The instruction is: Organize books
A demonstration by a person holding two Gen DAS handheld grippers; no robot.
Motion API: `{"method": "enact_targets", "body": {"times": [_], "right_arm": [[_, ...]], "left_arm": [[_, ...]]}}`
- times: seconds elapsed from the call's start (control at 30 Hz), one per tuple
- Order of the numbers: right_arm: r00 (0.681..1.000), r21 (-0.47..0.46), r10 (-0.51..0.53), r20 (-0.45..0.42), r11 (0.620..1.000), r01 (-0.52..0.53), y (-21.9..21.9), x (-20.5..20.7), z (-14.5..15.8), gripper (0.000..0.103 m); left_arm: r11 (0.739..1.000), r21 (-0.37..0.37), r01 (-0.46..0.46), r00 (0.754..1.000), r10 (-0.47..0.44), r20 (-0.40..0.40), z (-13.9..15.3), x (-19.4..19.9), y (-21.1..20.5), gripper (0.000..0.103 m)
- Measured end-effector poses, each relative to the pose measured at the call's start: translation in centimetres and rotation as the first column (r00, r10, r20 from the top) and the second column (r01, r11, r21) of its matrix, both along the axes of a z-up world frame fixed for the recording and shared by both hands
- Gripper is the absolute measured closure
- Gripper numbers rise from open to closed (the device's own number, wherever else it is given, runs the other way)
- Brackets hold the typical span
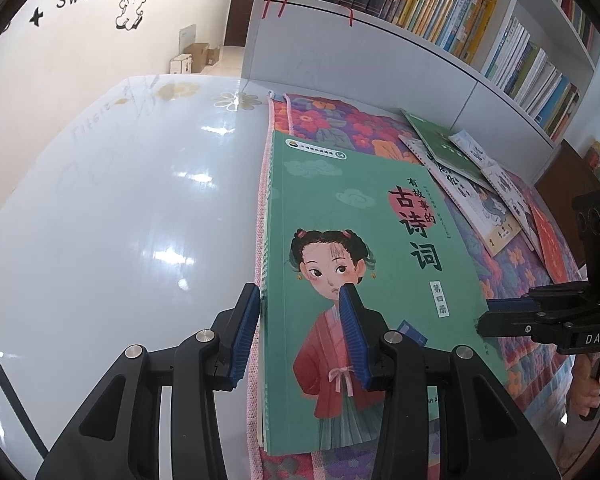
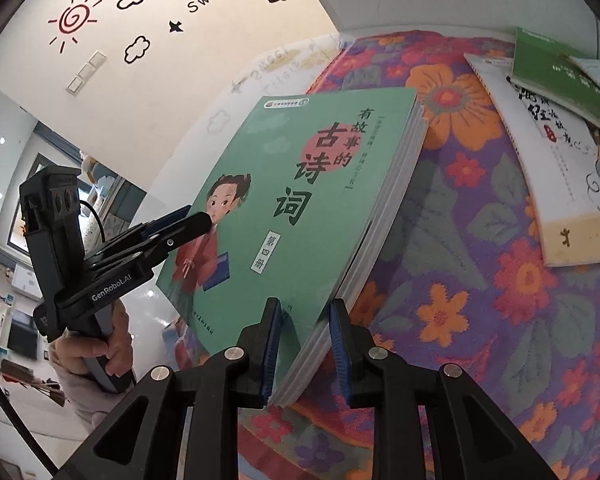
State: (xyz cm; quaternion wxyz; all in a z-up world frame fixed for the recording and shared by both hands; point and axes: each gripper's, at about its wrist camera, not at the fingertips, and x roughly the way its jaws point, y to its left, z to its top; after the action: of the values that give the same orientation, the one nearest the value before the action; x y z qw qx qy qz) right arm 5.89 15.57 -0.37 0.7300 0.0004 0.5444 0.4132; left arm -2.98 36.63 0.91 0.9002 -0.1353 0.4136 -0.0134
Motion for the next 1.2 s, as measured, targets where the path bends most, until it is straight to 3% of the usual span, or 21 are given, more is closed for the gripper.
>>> {"method": "enact_targets", "body": {"times": [0.43,0.6,0.77,0.9,1.0,1.13,1.2], "right_arm": [[0.999,0.007,-0.045,-0.003,0.999,0.045,-0.8,0.5,-0.2,0.073],[0.999,0.013,-0.047,-0.020,0.999,0.048,-1.5,1.4,-0.1,0.072],[0.989,0.067,-0.143,-0.047,0.987,0.146,-5.1,3.3,1.4,0.072],[0.984,0.181,-0.163,-0.072,0.968,0.174,-8.1,3.4,3.8,0.072],[0.982,0.223,-0.164,-0.091,0.958,0.181,-11.1,2.7,5.4,0.072],[0.971,0.232,-0.231,-0.063,0.943,0.239,-17.0,2.5,6.8,0.072],[0.951,0.234,-0.304,-0.049,0.923,0.307,-21.0,2.9,7.1,0.072]], "left_arm": [[0.993,-0.022,-0.120,0.993,0.120,0.018,-0.2,-0.4,1.6,0.064],[0.986,-0.066,-0.154,0.988,0.155,0.020,-0.4,-0.5,2.6,0.062],[0.973,-0.078,-0.216,0.974,0.221,0.050,0.1,-1.1,4.1,0.062],[0.974,-0.115,-0.197,0.970,0.211,0.122,1.1,-1.3,4.3,0.062],[0.975,-0.153,-0.158,0.983,0.171,0.070,2.1,-0.8,2.9,0.062],[0.996,-0.075,-0.040,0.988,0.051,0.149,6.7,-0.5,-3.8,0.062],[0.996,-0.087,0.038,0.983,-0.021,0.184,8.9,0.3,-7.5,0.062]]}}
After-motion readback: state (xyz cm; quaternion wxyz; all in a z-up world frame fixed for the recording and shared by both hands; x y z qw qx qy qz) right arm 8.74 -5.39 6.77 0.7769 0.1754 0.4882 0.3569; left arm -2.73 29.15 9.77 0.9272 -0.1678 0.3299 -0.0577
